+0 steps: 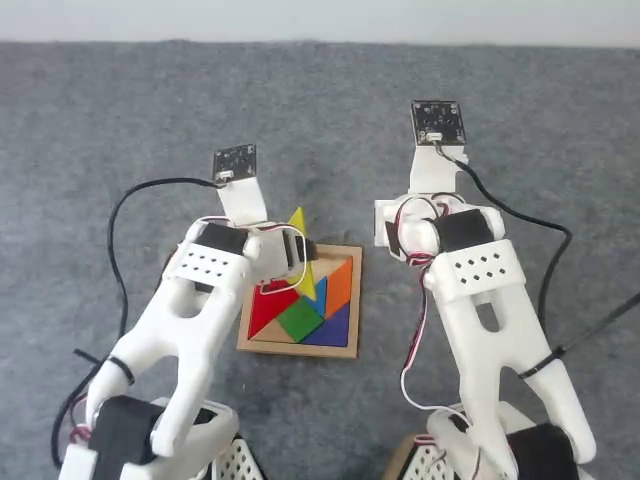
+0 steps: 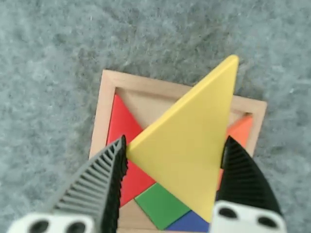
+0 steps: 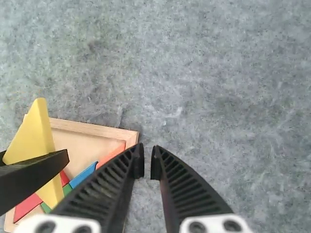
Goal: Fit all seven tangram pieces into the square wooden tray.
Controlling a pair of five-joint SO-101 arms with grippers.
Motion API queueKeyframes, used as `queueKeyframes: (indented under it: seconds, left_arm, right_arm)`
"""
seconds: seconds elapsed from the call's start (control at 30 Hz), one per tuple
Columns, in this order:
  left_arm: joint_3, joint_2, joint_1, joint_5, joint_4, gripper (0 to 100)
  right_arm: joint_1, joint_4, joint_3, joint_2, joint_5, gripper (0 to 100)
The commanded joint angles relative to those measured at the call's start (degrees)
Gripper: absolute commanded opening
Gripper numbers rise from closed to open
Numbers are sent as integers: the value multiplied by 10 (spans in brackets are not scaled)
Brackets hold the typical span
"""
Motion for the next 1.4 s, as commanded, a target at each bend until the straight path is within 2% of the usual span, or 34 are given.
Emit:
queueKeyframes:
  seconds: [0.0,0.17,0.33,0.43,0.7,0.9,1.13,1.37]
  left_arm:
    - [-4,-27,-8,-17,-10,126]
    - [-4,-31,-33,-47,-9,79]
    - [-3,-28,-29,-50,-9,51]
    - [-4,-29,-29,-77,-10,11]
    - [-2,-28,-31,-86,-11,11]
    - [-8,-33,-34,-162,-22,12]
    - [-5,-34,-29,-308,-40,12]
    - [-50,-32,6,-302,82,13]
  right_arm:
    - [6,5,-5,-26,-6,48]
    - [7,5,-4,-26,-6,48]
    - [7,5,-4,-26,-6,48]
    - [7,5,-4,-26,-6,48]
    - [7,5,-4,-25,-6,48]
    - [7,5,-4,-25,-6,48]
    - [15,4,-5,-26,-6,48]
    - [15,0,-5,-26,-6,48]
